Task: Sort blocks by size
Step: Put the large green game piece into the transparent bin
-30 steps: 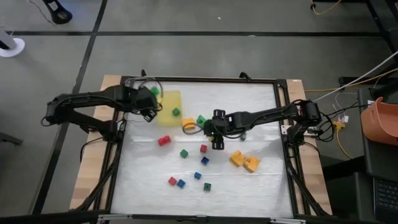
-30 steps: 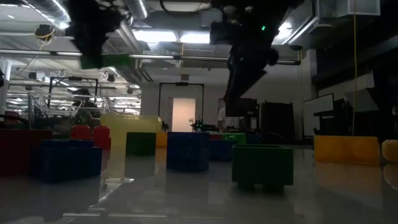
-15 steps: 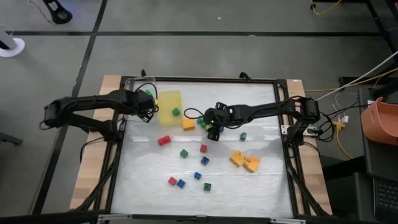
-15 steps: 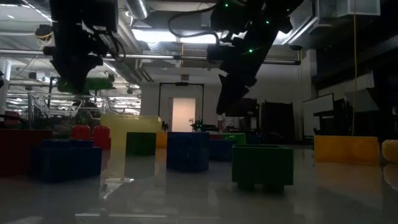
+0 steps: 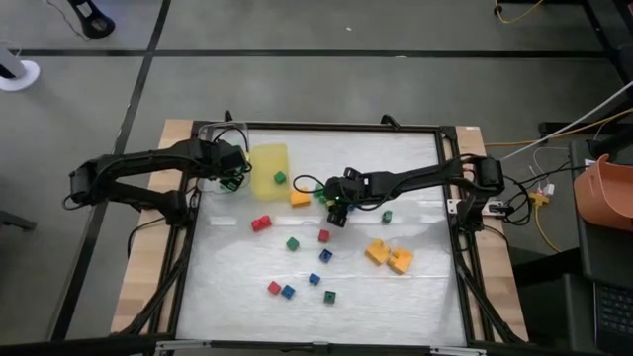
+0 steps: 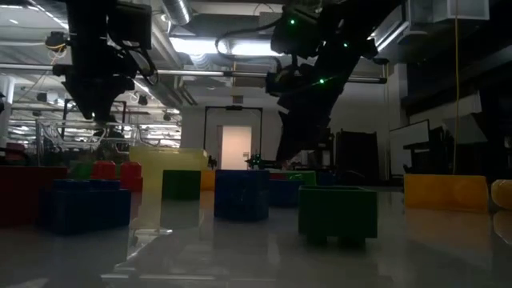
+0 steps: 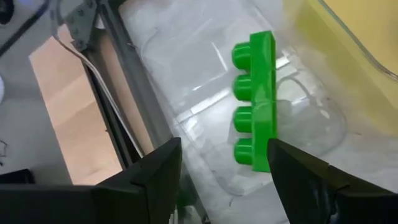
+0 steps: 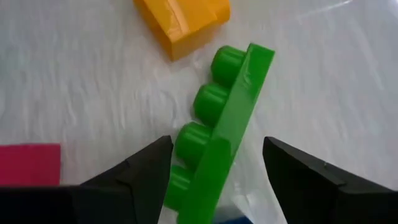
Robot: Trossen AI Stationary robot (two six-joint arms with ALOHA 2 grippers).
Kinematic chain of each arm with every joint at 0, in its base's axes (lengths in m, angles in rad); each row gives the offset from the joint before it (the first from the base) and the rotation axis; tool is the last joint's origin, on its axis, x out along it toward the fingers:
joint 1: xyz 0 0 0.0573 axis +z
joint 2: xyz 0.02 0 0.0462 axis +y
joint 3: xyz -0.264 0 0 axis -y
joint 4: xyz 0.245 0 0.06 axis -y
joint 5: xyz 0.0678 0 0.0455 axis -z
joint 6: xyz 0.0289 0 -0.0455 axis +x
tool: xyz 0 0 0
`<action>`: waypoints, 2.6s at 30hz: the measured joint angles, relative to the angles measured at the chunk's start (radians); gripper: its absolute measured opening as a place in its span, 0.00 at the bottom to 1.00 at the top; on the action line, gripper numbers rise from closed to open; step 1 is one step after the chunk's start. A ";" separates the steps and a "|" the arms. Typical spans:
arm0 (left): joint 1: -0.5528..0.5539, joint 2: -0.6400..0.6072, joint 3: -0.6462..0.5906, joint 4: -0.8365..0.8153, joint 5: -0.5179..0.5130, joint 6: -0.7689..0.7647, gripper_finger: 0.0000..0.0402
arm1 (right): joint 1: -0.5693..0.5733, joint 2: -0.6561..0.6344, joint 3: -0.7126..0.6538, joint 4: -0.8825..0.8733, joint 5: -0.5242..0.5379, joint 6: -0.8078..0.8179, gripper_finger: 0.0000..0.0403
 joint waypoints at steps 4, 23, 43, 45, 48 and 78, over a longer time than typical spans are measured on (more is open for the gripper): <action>0.000 -0.002 0.000 0.000 0.054 0.025 0.56 | -0.008 0.029 0.000 0.020 -0.002 0.027 0.63; -0.064 -0.002 0.001 0.066 0.090 0.074 0.56 | -0.093 0.116 0.002 0.050 -0.098 0.021 0.43; -0.295 -0.101 0.010 0.223 0.063 0.067 0.37 | -0.092 0.113 0.264 0.008 -0.095 -0.138 0.42; -0.326 -0.141 0.010 0.243 0.054 0.040 0.36 | -0.092 0.113 0.283 0.070 -0.096 -0.161 0.42; -0.381 -0.198 0.011 0.265 0.054 0.013 0.36 | -0.092 0.116 0.286 0.233 -0.114 -0.191 0.43; -0.803 -0.285 0.011 0.502 -0.026 0.000 0.36 | -0.144 0.689 0.889 0.910 -0.235 -0.224 0.46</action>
